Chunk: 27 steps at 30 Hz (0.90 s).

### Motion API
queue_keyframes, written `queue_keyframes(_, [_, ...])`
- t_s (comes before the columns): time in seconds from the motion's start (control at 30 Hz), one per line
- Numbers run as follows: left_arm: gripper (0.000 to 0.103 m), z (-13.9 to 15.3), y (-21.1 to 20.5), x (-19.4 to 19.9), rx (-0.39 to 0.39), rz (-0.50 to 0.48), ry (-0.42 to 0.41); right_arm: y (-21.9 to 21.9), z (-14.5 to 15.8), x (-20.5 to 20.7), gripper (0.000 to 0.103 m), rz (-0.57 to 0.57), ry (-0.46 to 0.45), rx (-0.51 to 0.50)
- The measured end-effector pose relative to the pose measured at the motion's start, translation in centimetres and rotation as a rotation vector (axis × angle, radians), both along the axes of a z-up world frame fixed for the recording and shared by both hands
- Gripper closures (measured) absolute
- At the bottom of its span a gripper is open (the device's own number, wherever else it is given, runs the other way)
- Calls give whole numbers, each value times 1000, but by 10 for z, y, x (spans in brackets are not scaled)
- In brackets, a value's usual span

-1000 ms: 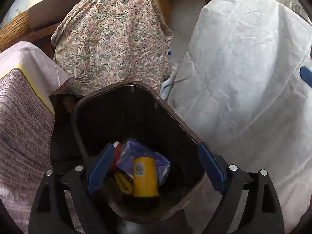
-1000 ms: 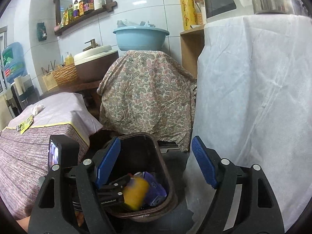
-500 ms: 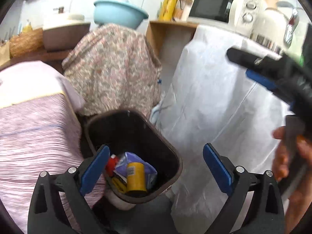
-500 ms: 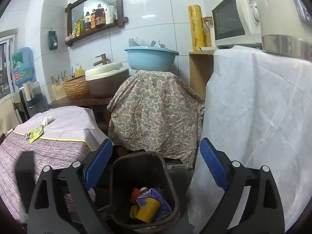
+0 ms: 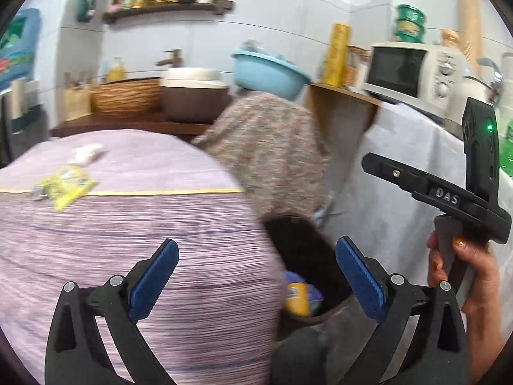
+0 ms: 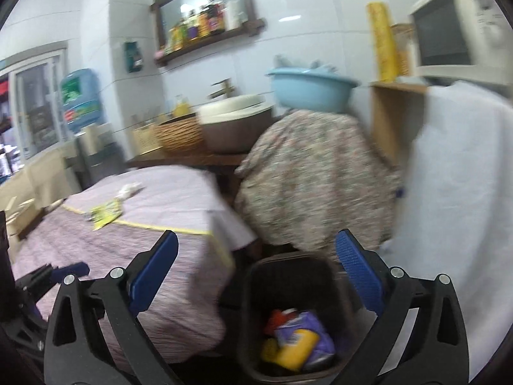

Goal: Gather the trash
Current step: 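Move both open grippers back over the table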

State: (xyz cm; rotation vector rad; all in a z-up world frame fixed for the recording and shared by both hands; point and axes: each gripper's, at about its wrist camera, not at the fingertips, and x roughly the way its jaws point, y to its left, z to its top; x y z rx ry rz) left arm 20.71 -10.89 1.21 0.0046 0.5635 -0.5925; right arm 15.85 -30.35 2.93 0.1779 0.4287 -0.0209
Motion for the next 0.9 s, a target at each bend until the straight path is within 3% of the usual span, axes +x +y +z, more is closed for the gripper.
queue_keyframes(0.5, [6,-5,137,26,79,304,26,152,-21,96,6,408,138,-43])
queue_keyframes(0.9, [6,-12,211,42,120,415,52,228,-42,168,6,525,249,-101])
